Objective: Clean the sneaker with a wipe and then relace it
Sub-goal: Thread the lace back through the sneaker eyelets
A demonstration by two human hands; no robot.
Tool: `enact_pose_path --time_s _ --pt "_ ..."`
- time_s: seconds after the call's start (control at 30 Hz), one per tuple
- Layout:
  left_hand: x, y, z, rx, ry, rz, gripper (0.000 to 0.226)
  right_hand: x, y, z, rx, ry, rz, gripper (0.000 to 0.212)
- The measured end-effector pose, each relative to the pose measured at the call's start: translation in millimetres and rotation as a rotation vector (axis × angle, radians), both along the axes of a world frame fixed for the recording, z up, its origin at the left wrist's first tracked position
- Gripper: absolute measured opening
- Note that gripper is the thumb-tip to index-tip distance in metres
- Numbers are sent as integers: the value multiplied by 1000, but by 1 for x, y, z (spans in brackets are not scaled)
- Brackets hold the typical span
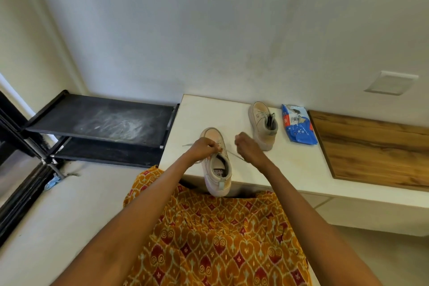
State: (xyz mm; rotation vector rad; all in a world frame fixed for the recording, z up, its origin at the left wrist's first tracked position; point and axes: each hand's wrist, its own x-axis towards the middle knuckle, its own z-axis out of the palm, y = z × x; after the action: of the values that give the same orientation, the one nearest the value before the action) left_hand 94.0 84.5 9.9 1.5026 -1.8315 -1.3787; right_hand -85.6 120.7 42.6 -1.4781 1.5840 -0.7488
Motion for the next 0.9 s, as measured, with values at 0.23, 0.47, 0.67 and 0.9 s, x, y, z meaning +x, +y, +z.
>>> enact_pose_path --time_s 0.23,0.47,0.67,0.9 --pt "0 0 8 18 3 -34 16 17 6 -16 -135 368 403 20" --pt "1 -2 9 23 8 -67 16 18 1 -18 -210 336 261 13" --pt "3 -3 7 32 11 -68 17 20 1 -26 -226 366 166 13" --pt "8 -9 4 -70 -117 -151 25 22 1 -29 -211 323 95 6"
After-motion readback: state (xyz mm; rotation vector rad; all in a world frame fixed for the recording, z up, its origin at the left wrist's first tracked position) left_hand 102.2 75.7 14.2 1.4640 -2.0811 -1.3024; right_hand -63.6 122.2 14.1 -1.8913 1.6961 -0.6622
